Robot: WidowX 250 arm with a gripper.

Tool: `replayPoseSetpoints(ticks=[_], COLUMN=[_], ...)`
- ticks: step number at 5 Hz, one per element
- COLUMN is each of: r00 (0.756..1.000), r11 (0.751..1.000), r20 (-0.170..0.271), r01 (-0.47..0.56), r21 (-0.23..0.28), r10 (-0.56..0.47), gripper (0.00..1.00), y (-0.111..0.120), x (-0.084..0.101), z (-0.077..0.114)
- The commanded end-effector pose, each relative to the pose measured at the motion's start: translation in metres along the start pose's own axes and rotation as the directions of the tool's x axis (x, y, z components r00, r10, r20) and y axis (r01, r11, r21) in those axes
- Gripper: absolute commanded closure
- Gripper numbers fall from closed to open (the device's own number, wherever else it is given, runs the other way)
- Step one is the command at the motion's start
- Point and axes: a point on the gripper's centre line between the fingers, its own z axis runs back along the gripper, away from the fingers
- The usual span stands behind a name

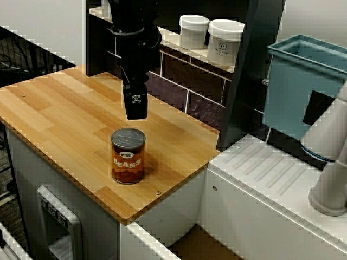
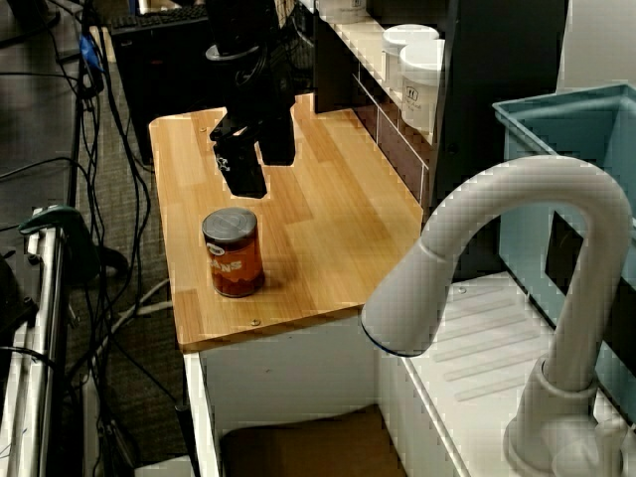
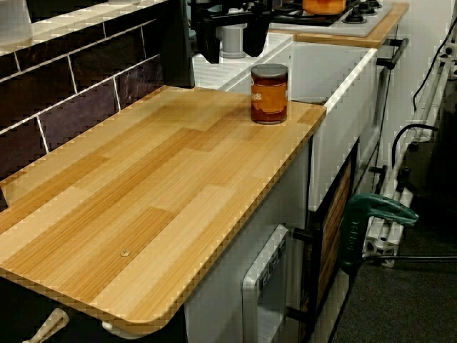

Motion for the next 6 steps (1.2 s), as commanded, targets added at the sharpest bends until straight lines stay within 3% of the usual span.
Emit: replayPoseSetpoints(ticks=[1, 2, 3, 6], r00=[1.000, 0.980, 0.944, 0.875], r11=[1.000, 0.980, 0.944, 0.876], r20=[0.000, -0.002, 0.013, 0.057], r01=[0.000, 0.199, 0.331, 0.482], r21=[0.000, 0.031, 0.001, -0.024], r10=[0.000, -0.199, -0.331, -0.480], gripper=[0.00, 0.00, 0.00, 0.00], y=[0.000, -0.019, -0.036, -0.066], x=[0.000, 0.001, 0.002, 0.009], z=[0.000, 0.003, 0.004, -0.005])
